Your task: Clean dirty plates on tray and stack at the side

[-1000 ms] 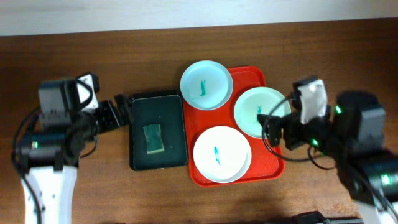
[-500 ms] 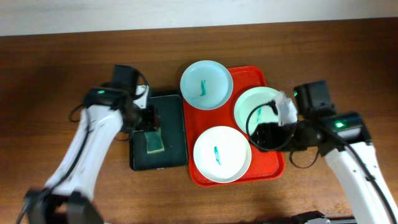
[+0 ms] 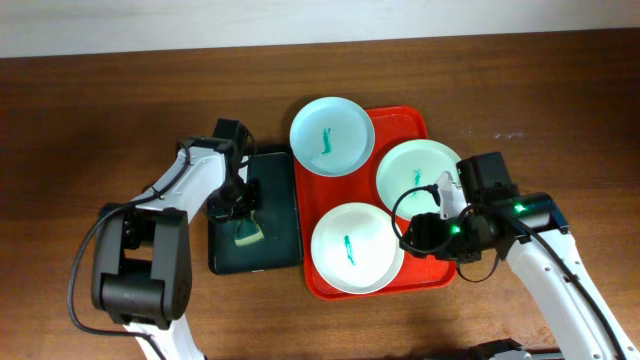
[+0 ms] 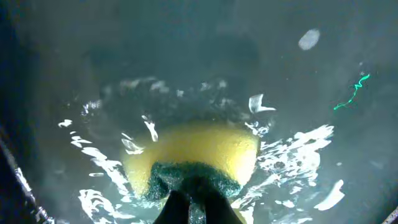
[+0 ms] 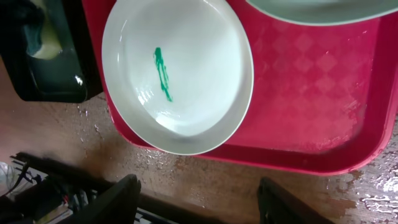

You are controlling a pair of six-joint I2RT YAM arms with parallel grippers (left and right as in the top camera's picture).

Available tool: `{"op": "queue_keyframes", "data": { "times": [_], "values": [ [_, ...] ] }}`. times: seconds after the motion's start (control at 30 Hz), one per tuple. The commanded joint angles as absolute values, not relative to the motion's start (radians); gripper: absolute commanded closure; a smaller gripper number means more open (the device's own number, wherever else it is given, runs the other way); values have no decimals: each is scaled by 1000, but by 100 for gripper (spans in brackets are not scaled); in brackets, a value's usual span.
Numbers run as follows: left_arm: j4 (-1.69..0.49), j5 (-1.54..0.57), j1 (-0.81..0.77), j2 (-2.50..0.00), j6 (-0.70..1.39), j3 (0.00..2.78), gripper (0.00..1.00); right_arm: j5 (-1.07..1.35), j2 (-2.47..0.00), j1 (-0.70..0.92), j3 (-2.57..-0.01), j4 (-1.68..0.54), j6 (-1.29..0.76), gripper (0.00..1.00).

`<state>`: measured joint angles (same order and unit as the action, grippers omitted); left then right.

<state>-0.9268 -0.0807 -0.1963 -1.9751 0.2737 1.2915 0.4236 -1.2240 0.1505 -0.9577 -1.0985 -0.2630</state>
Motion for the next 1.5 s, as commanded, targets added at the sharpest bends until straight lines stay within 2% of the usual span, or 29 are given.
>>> {"op": "queue_keyframes", "data": {
  "times": [0.0,0.13,0.17,0.23,0.33,0.47,0.53,0.57,0.6,0.7,0.8,0.87,0.9,0.93,1.0,1.07,1.27,1.33,1.37,1.4,1.47],
  "values": [
    [-1002,-90,-200,-2001,280,1372,87,406,-1224,157,-957,-1087,-271,38],
    [-1122,-91,-200,-1956,280,1436,45,373,-1224,157,-957,-1089,-271,38],
    [-1145,-90,-200,-1951,280,1435,39,356,-1224,157,-957,-1093,-271,37],
    [-1195,-90,-200,-1950,280,1430,38,327,-1224,157,-957,-1105,-271,37],
    [-1208,-113,-204,-1950,288,1380,44,320,-1224,157,-956,-1112,-271,37],
    [-1087,-208,-222,-1950,303,1262,58,320,-1224,157,-956,-1110,-271,36],
    [-1011,-212,-239,-1950,303,1205,75,320,-1224,157,-956,-1108,-271,36],
    [-967,-205,-247,-1950,303,1177,92,320,-1224,157,-956,-1106,-271,36],
    [-933,-187,-251,-1950,303,1156,100,320,-1224,157,-956,-1103,-271,36],
    [-925,-117,-250,-1950,307,1166,100,320,-1224,157,-956,-1103,-271,36],
    [-1005,-88,-248,-1946,306,1249,100,320,-1224,157,-956,-1103,-271,36],
    [-1074,-83,-248,-1939,306,1322,81,314,-1224,157,-956,-1104,-273,36],
    [-1099,-78,-246,-1935,302,1351,75,301,-1224,157,-956,-1105,-288,36],
    [-1128,-69,-245,-1931,298,1392,59,258,-1224,157,-956,-1111,-329,36],
    [-1132,-61,-246,-1930,298,1406,51,224,-1224,157,-955,-1118,-354,36],
    [-1127,-41,-246,-1932,299,1390,50,223,-1228,157,-955,-1128,-353,36],
    [-1008,-45,-246,-1932,378,1223,66,211,-1295,157,-955,-1137,-353,32],
    [-967,-78,-246,-1932,379,1180,76,204,-1327,157,-955,-1135,-352,32],
    [-944,-88,-246,-1932,378,1164,85,204,-1347,157,-955,-1128,-350,32],
    [-932,-89,-246,-1932,378,1158,100,205,-1369,157,-955,-1118,-349,32],
    [-929,-89,-246,-1928,378,1168,100,205,-1400,157,-955,-1102,-349,37]
  ]
}}
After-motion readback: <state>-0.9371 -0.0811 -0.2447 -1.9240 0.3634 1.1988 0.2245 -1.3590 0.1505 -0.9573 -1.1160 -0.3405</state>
